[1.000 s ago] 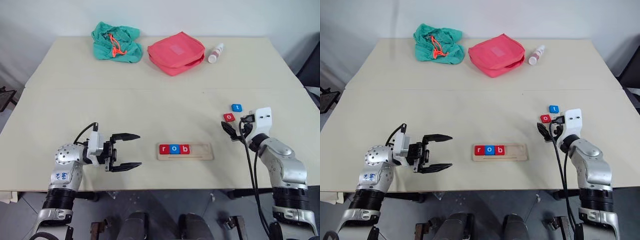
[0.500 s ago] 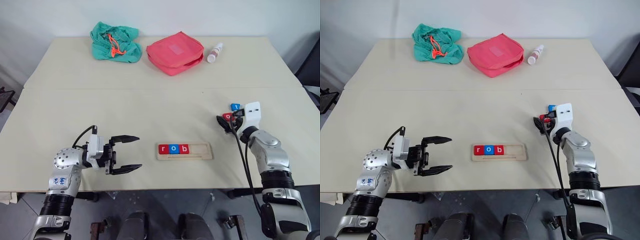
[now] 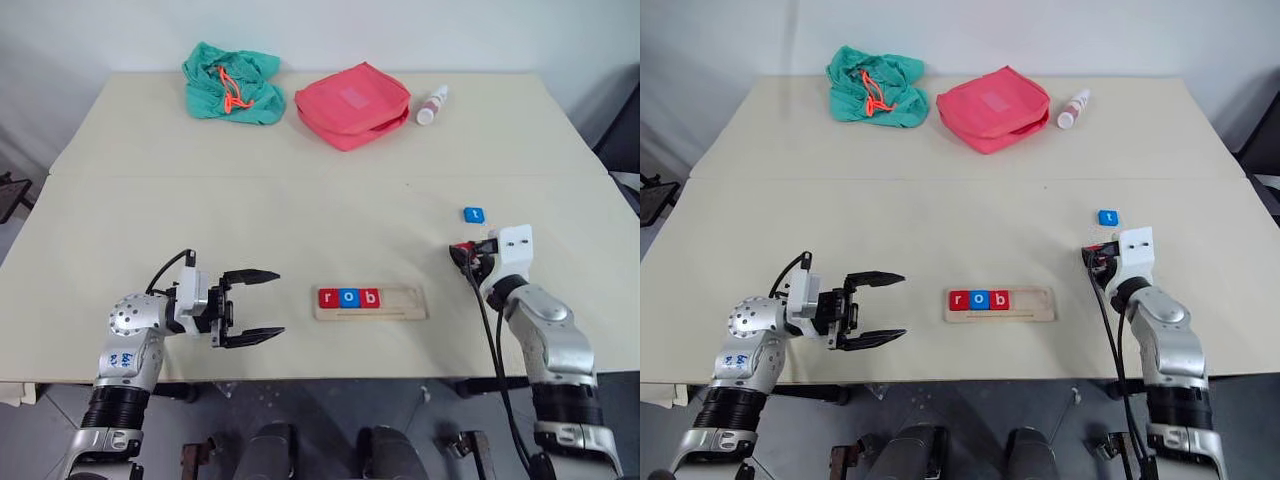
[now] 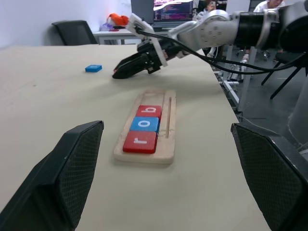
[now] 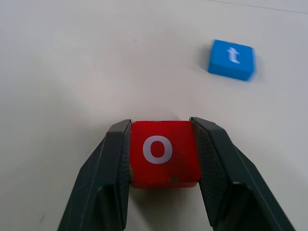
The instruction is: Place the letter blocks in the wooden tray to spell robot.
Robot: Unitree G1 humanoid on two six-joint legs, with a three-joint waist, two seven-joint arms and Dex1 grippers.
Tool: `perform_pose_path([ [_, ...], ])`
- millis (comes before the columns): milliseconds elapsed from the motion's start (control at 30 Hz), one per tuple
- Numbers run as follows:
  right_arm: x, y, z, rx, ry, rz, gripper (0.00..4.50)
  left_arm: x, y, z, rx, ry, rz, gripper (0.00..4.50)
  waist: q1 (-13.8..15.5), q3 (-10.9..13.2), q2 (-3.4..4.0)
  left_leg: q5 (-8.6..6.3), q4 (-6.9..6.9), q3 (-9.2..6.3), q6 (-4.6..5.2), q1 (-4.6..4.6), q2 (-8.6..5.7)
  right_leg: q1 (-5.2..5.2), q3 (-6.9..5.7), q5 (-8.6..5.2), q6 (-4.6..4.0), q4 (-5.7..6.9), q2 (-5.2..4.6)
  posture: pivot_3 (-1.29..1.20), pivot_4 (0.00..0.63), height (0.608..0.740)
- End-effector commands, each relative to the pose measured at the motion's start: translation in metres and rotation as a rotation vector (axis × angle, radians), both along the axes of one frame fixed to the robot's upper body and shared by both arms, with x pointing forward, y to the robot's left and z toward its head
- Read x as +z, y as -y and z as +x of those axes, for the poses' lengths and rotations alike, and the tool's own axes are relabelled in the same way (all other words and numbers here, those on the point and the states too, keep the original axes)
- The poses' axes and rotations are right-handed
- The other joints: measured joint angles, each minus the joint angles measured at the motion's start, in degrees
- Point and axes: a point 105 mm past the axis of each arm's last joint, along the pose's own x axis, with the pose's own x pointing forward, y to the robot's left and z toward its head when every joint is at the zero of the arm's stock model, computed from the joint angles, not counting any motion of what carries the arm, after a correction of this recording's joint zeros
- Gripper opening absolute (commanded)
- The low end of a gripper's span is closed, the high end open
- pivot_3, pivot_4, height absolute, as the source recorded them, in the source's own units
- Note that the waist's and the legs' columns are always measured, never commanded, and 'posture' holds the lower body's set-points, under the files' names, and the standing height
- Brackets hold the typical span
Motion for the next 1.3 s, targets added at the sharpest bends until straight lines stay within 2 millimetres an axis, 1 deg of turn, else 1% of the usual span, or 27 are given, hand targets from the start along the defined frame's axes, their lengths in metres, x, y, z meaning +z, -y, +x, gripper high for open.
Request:
perform_pose_path([
  [33, 0.019, -0.002, -0.021, -0.040, 0.040, 0.033, 1.47, 0.004, -0.001, -0.001, -0.019, 0.023, -0.005, 4.50, 0.01, 0.00, 0.00, 0.00, 0.00, -0.01, 0.00, 0.00, 0.00, -0.01, 0.00, 0.00, 0.00, 0.04, 0.00, 0.00, 0.150, 0.740],
  [100, 0.014, -0.010, -0.038, -0.035, 0.009, 0.040, 1.47, 0.004, -0.001, -0.001, -0.029, 0.017, 0.001, 4.50, 0.02, 0.00, 0.00, 0.00, -0.01, 0.00, 0.00, 0.00, 0.00, -0.04, 0.02, 0.00, 0.00, 0.05, 0.00, 0.00, 0.150, 0.740],
  [167, 0.012, -0.016, -0.050, -0.045, -0.013, 0.058, 1.47, 0.003, -0.002, 0.000, -0.034, 0.013, 0.006, 4.50, 0.03, 0.00, 0.00, 0.00, -0.02, -0.03, 0.00, 0.02, 0.01, -0.06, 0.02, 0.00, 0.00, 0.15, 0.01, 0.00, 0.150, 0.740],
  [300, 0.009, -0.025, -0.063, -0.057, -0.034, 0.081, 1.47, 0.004, -0.002, 0.002, -0.040, 0.013, 0.008, 4.50, 0.01, 0.00, 0.00, 0.00, 0.02, 0.06, 0.00, 0.02, -0.02, -0.07, 0.11, 0.00, 0.00, 0.14, -0.01, 0.00, 0.150, 0.740],
  [367, 0.004, -0.030, -0.064, -0.071, -0.048, 0.098, 1.47, 0.004, 0.000, 0.004, -0.049, 0.014, 0.010, 4.50, 0.03, 0.00, 0.00, 0.01, 0.02, 0.05, -0.02, 0.04, -0.01, -0.07, 0.11, 0.00, 0.00, 0.17, 0.01, 0.00, 0.150, 0.740],
  [433, 0.002, -0.029, -0.063, -0.090, -0.055, 0.117, 1.47, 0.005, 0.001, 0.006, -0.052, 0.015, 0.010, 4.50, 0.02, 0.00, 0.00, 0.02, 0.02, 0.04, -0.03, 0.06, -0.02, -0.09, 0.12, 0.00, 0.00, 0.26, 0.00, 0.00, 0.150, 0.740],
  [500, 0.002, -0.029, -0.062, -0.100, -0.046, 0.124, 2.20, 0.006, 0.002, 0.006, -0.053, 0.017, 0.007, 4.50, 0.03, 0.00, 0.00, 0.02, 0.02, 0.03, -0.03, 0.06, -0.04, -0.10, 0.13, 0.00, 0.00, 0.29, -0.01, 0.00, 0.150, 0.740],
  [600, 0.005, -0.028, -0.062, -0.101, -0.031, 0.119, 3.12, 0.006, 0.002, 0.006, -0.054, 0.019, 0.004, 4.50, -0.01, 0.00, 0.00, 0.02, 0.02, 0.02, -0.03, 0.06, -0.04, -0.12, 0.13, 0.00, 0.00, 0.33, -0.01, 0.00, 0.150, 0.740],
  [700, 0.007, -0.025, -0.063, -0.100, -0.019, 0.109, 4.18, 0.006, 0.001, 0.006, -0.051, 0.018, 0.004, 4.50, -0.03, 0.00, 0.00, 0.02, 0.02, 0.02, -0.03, 0.07, -0.04, -0.12, 0.13, 0.00, 0.00, 0.33, -0.01, 0.00, 0.150, 0.740],
  [733, 0.008, -0.024, -0.063, -0.090, -0.015, 0.102, 4.46, 0.006, 0.001, 0.005, -0.048, 0.017, 0.005, 4.50, -0.02, 0.00, 0.00, 0.02, 0.01, 0.02, -0.03, 0.07, -0.04, -0.12, 0.13, 0.00, 0.00, 0.33, -0.01, 0.00, 0.150, 0.740],
  [833, 0.015, -0.019, -0.064, -0.027, -0.007, 0.060, 4.46, 0.005, 0.000, 0.004, -0.042, 0.015, 0.004, 4.50, 0.03, 0.00, 0.00, 0.02, 0.02, 0.02, -0.03, 0.06, -0.05, -0.12, 0.14, 0.00, 0.00, 0.33, -0.02, 0.00, 0.150, 0.740],
  [967, 0.018, -0.012, -0.061, 0.059, -0.030, 0.002, 4.46, 0.005, 0.001, 0.005, -0.041, 0.014, 0.003, 4.50, 0.01, 0.00, 0.00, 0.02, 0.02, 0.03, -0.02, 0.07, -0.04, -0.11, 0.13, 0.00, 0.00, 0.33, -0.01, 0.00, 0.150, 0.740],
  [1067, 0.016, -0.012, -0.062, 0.224, -0.094, -0.087, 4.46, 0.005, 0.002, 0.006, -0.040, 0.016, -0.002, 4.50, 0.03, 0.00, 0.00, 0.01, 0.02, 0.05, -0.02, 0.07, -0.04, -0.10, 0.13, 0.00, 0.00, 0.31, -0.01, 0.00, 0.150, 0.740],
  [1300, 0.015, -0.013, -0.061, 0.521, -0.215, -0.209, 4.46, 0.004, 0.004, 0.006, -0.042, 0.015, -0.010, 4.50, 0.04, -0.01, -0.01, 0.01, 0.04, 0.09, -0.02, 0.08, -0.02, -0.07, 0.10, 0.00, 0.00, 0.27, -0.02, 0.00, 0.150, 0.740],
])
